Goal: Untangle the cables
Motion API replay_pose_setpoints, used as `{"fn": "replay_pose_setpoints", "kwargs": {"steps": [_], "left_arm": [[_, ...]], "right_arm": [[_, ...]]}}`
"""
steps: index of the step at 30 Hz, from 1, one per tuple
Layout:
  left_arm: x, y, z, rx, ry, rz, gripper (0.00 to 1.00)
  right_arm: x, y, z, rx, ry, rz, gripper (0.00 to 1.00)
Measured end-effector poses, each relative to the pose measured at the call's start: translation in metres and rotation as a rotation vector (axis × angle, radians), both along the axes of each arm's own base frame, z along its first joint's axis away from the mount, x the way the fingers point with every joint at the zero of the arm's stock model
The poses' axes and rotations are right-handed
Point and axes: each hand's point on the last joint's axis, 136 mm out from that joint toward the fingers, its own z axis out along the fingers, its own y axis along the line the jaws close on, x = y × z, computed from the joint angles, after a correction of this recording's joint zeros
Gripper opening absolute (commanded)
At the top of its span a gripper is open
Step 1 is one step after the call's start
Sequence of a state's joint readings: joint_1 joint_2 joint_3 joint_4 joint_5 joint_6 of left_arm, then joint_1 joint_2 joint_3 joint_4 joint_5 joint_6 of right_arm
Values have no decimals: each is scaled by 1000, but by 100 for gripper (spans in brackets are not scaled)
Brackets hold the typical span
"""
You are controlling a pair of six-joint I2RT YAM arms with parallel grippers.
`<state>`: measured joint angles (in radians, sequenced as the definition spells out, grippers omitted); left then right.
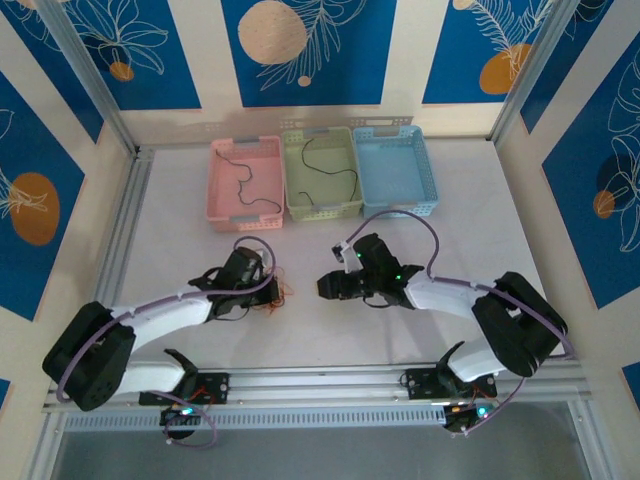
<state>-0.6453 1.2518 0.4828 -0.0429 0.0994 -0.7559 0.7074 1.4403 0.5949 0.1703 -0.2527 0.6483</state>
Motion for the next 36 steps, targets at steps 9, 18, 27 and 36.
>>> {"fn": "replay_pose_setpoints", "kwargs": {"steps": [9,18,27,36], "left_arm": [[-14,20,1,-34,-50,64,0],[-11,20,0,-44,-63,77,0],[-12,20,-1,-50,-70,77,0],[-13,21,0,-58,-80,77,0]], "right_arm": [[13,47,-9,38,66,88,39],[6,85,-23,39,112,187,42],[0,99,-27,9,103,236,42],[8,93,-36,-46,76,200,43]]}}
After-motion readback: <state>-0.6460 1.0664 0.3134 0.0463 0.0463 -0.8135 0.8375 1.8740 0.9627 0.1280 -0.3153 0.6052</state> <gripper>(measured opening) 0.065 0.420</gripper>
